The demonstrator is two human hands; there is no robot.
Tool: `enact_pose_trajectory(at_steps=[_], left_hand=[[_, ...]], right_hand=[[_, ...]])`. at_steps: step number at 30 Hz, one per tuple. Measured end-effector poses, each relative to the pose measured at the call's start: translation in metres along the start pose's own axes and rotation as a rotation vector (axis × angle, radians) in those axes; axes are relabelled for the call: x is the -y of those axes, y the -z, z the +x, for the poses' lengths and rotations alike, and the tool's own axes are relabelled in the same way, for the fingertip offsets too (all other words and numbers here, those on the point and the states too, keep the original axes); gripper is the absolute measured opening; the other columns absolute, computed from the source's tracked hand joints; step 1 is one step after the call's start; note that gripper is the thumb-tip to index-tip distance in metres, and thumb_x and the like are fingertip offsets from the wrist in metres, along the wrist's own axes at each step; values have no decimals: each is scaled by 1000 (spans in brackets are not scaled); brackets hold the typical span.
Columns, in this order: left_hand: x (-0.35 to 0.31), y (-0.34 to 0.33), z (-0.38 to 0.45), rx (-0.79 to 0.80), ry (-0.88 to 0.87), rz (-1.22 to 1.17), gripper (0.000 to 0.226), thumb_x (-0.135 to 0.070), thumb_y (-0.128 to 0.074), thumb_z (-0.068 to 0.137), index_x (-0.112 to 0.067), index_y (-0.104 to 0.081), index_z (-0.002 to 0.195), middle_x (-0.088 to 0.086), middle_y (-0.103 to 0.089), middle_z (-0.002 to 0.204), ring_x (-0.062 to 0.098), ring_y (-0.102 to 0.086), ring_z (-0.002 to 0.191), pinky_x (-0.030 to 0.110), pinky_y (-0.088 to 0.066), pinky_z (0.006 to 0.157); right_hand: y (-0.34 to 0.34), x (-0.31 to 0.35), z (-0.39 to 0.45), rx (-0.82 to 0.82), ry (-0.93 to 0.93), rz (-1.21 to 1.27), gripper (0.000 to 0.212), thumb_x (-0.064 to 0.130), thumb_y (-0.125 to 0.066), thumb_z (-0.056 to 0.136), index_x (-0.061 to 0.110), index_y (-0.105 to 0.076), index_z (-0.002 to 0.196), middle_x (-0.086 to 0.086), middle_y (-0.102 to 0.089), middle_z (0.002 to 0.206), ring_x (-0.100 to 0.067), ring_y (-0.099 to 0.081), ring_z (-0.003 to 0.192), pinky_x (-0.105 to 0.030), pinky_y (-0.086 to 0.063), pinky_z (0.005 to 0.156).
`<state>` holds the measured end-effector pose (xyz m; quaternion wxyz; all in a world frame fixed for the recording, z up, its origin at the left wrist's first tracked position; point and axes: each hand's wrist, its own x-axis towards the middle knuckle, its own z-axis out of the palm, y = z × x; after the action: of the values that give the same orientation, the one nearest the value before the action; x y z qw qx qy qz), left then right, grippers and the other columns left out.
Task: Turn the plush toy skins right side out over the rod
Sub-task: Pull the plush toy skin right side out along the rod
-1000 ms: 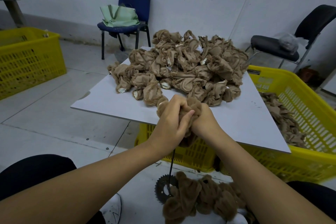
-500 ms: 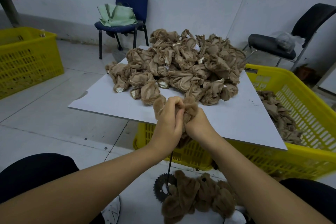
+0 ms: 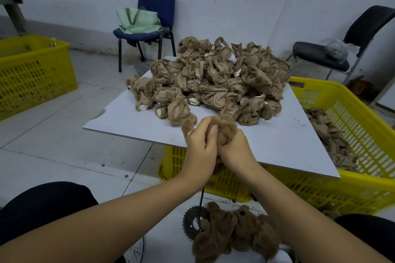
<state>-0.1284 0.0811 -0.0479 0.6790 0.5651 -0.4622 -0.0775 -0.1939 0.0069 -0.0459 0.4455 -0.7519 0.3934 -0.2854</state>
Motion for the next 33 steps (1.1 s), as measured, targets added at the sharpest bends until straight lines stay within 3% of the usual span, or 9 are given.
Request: enact_pose_trajectory(at_steps=[4, 8, 13, 16, 21, 23, 26, 29, 33], left_hand=[[-9, -2, 7, -66, 17, -31, 36, -6, -40, 106, -34, -61, 96, -28, -65, 89, -8, -61, 87, 6, -46, 74], [5, -4, 2, -67, 115, -24, 33, -9, -38, 107, -25, -63, 93, -15, -65, 83, -3, -61, 80, 11, -48, 68], [35, -1, -20, 18, 228, 63, 23, -5, -38, 106, -7, -61, 105, 13, -63, 87, 20, -63, 81, 43, -54, 69], [37, -1, -23, 26, 214, 95, 24, -5, -36, 106, -5, -60, 108, 22, -61, 91, 34, -61, 85, 57, -51, 72], [14, -1, -15, 17, 72, 121, 30, -16, -33, 104, -8, -61, 112, 12, -63, 90, 20, -62, 84, 45, -53, 74], [5, 0, -5, 19, -5, 127, 34, -15, -34, 104, -6, -62, 122, 6, -67, 95, 10, -62, 88, 32, -54, 76], [4, 1, 5, 48, -50, 175, 34, -14, -35, 104, -7, -63, 122, 5, -69, 95, 11, -63, 87, 36, -53, 75], [17, -2, -2, 73, 69, 178, 30, -10, -35, 107, -7, -61, 121, 16, -66, 89, 27, -63, 83, 56, -50, 73], [27, -4, -13, 72, 139, 201, 29, -5, -34, 106, -5, -57, 124, 19, -63, 88, 30, -62, 83, 58, -50, 72]], right_hand=[[1, 7, 3, -43, 13, -6, 12, 9, -62, 92, 1, -69, 86, -15, -71, 78, -35, -68, 76, -51, -59, 66], [-6, -1, 6, -15, -28, -81, 15, 14, -62, 93, 0, -66, 91, -13, -69, 80, -31, -67, 74, -42, -58, 63], [-18, -16, -6, 49, -72, -109, 26, 10, -57, 92, 5, -55, 67, -9, -56, 60, -28, -56, 57, -35, -44, 52], [-17, -19, -5, 56, -88, -84, 24, 9, -58, 92, 2, -56, 69, -10, -55, 60, -26, -54, 57, -35, -43, 52], [-14, -13, -2, 31, 13, -56, 20, 11, -60, 94, 6, -63, 75, -6, -64, 66, -21, -62, 62, -32, -49, 51], [-11, -10, 0, 3, 64, -18, 7, 9, -60, 95, 6, -67, 93, 3, -66, 78, -12, -64, 72, -25, -52, 61], [-7, -9, 4, -6, 69, -2, 27, 5, -60, 94, 12, -61, 120, 17, -56, 85, 1, -56, 81, -11, -45, 70], [-11, -11, 1, 75, -11, -46, 10, 11, -55, 99, 16, -62, 104, 9, -59, 84, -18, -63, 93, -30, -51, 76], [-17, -13, -3, 108, -67, -38, 30, 24, -52, 102, -1, -64, 91, -19, -69, 90, -35, -68, 90, -52, -57, 79]])
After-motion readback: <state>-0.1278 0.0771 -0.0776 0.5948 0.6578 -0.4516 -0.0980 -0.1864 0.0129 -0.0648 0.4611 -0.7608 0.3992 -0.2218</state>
